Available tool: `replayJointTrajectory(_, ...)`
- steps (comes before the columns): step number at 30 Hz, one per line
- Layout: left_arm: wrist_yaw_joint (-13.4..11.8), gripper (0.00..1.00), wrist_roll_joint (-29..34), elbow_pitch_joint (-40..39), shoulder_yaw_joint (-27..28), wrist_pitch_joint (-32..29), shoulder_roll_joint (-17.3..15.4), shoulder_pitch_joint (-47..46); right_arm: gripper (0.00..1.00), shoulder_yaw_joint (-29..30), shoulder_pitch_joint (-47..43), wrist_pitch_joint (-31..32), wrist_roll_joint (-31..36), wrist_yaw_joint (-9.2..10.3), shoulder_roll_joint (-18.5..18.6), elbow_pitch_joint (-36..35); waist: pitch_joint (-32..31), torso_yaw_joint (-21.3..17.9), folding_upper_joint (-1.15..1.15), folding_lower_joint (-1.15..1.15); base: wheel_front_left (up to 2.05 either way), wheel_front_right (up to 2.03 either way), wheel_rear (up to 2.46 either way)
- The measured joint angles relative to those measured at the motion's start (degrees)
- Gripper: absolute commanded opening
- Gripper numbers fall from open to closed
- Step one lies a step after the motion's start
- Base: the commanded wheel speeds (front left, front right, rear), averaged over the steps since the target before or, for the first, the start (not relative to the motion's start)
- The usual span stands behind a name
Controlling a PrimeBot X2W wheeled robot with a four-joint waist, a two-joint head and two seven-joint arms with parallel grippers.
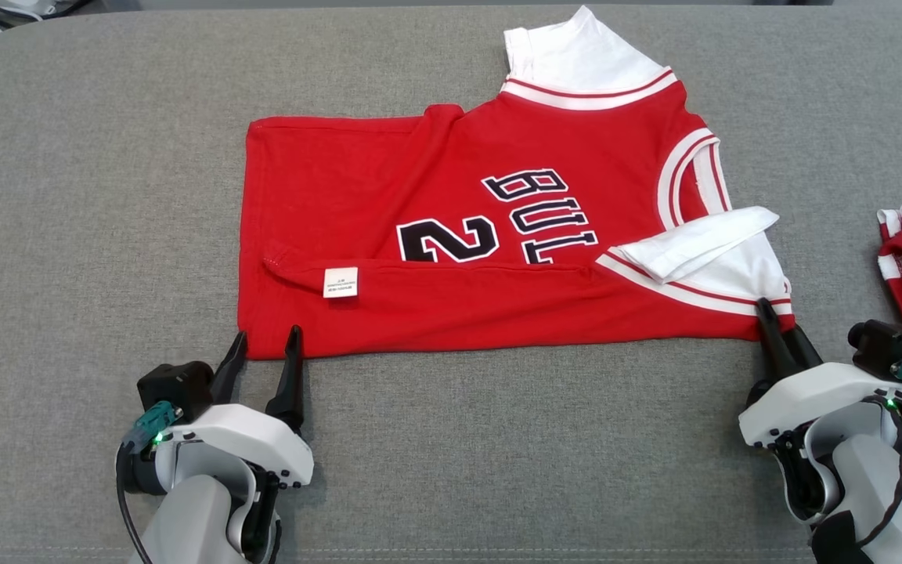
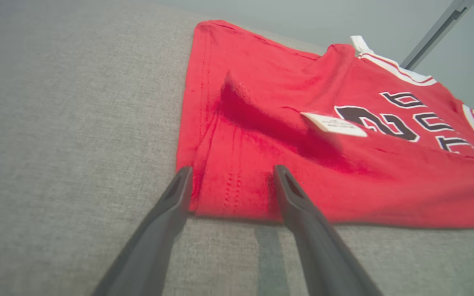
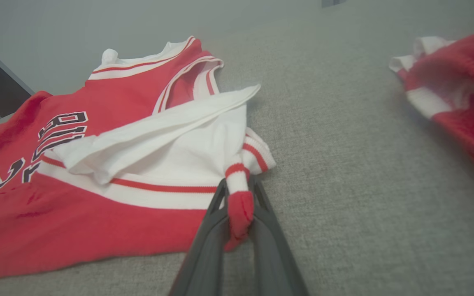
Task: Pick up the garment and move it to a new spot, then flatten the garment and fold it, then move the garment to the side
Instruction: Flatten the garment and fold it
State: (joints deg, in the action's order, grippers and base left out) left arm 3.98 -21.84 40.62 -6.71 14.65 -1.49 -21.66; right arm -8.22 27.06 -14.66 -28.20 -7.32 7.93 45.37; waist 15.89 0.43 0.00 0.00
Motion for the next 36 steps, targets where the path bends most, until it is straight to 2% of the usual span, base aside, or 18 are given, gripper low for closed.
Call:
replayJointTrajectory(13, -0.59, 1.00, 3.97, 0.83, 3.08, 0.00, 0.07, -1.18, 0.00, -0.59, 0.68, 0.00, 0.00, 0.00, -0.12, -0.13, 0.86, -0.70, 0.00, 0.00, 0.00, 0.00, 0.00)
replayJointTrajectory(15, -0.52, 0.55, 4.10, 1.60, 3.32, 0.00, 0.03, -1.18, 0.00, -1.11, 0.74, 0.00, -0.02, 0.00, -0.10, -0.13, 0.86, -0.80, 0.00, 0.00, 0.00, 0.00, 0.00)
replayJointTrajectory(16, -0.52, 0.10, 4.10, 1.69, 3.38, 0.00, 0.04, -1.18, 0.00, -1.16, 0.76, 0.00, -0.03, 0.00, -0.10, -0.13, 0.86, -0.82, 0.00, 0.00, 0.00, 0.00, 0.00)
replayJointTrajectory(17, -0.51, 0.00, 4.10, 1.69, 3.44, 0.00, 0.04, -1.18, 0.00, -1.19, 0.79, 0.00, -0.03, 0.00, -0.09, -0.13, 0.86, -0.82, 0.00, 0.00, 0.00, 0.00, 0.00)
replayJointTrajectory(30, -0.04, 0.00, 4.08, 0.12, 4.10, 0.00, 0.09, -0.61, 0.00, -0.04, 0.74, 0.00, -0.03, 0.00, 0.02, -0.05, -0.63, -0.22, 0.00, 0.00, 0.00, 0.00, 0.00)
replayJointTrajectory(36, -0.04, 0.00, 3.52, -1.13, 4.17, 0.00, 0.14, 3.14, 0.00, 0.59, -0.17, 0.00, -0.03, 0.00, -0.05, -0.11, -2.79, -0.16, 0.00, 0.00, 0.00, 0.00, 0.00)
